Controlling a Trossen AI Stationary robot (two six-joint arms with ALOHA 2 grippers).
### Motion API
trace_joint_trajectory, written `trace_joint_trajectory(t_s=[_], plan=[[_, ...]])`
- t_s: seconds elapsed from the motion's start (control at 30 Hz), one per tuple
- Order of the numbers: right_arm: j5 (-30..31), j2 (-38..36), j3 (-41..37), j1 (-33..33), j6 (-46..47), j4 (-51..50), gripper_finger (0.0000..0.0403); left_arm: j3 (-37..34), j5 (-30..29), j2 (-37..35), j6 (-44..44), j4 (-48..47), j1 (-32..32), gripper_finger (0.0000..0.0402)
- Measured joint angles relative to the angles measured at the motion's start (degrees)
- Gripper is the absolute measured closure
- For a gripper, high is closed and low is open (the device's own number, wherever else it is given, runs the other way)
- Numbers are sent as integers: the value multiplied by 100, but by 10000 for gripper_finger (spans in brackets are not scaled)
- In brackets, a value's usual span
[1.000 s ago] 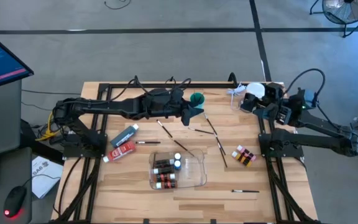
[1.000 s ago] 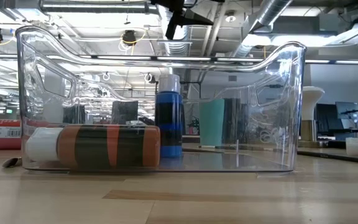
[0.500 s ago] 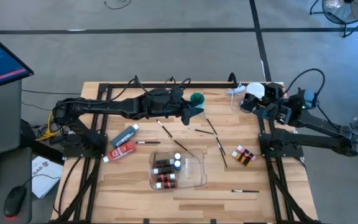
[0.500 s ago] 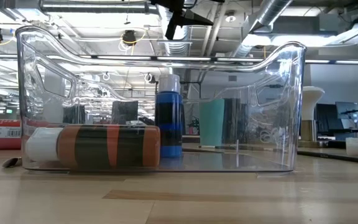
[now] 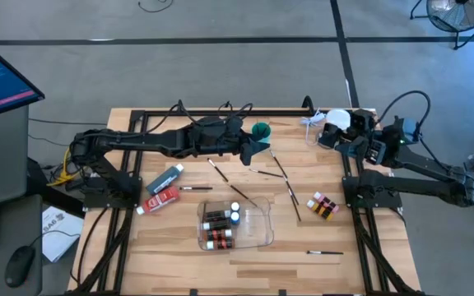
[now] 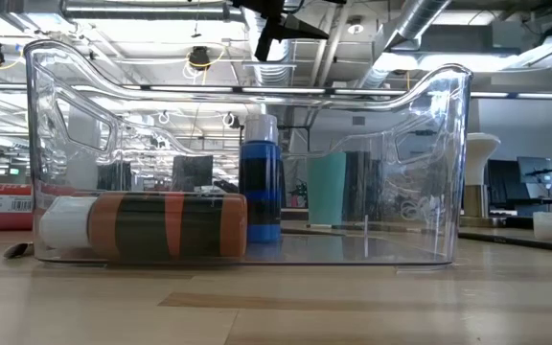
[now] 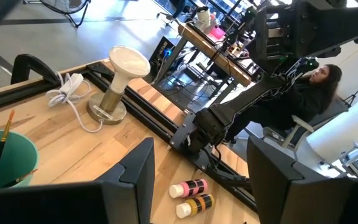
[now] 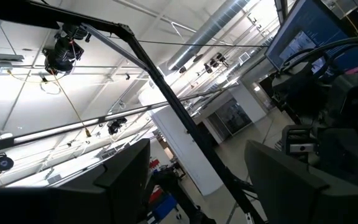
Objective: Pick & Place Paint Supplies
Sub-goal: Adjust the transparent bin
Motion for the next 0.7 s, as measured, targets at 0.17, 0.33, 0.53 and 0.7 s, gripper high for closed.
trace_joint_trajectory(t_s=[0.17, 0.33, 0.53, 0.7], plan=[[0, 0, 1, 0, 0, -1, 148, 0, 2, 0, 0, 0, 0, 242], [0, 0, -1, 0, 0, -1, 148, 0, 13, 0, 0, 0, 0, 242], [2, -2, 0, -1, 0, -27, 148, 0, 11, 0, 1, 0, 0, 242], [4, -2, -1, 0, 162, -722, 148, 0, 11, 0, 0, 0, 0, 242]])
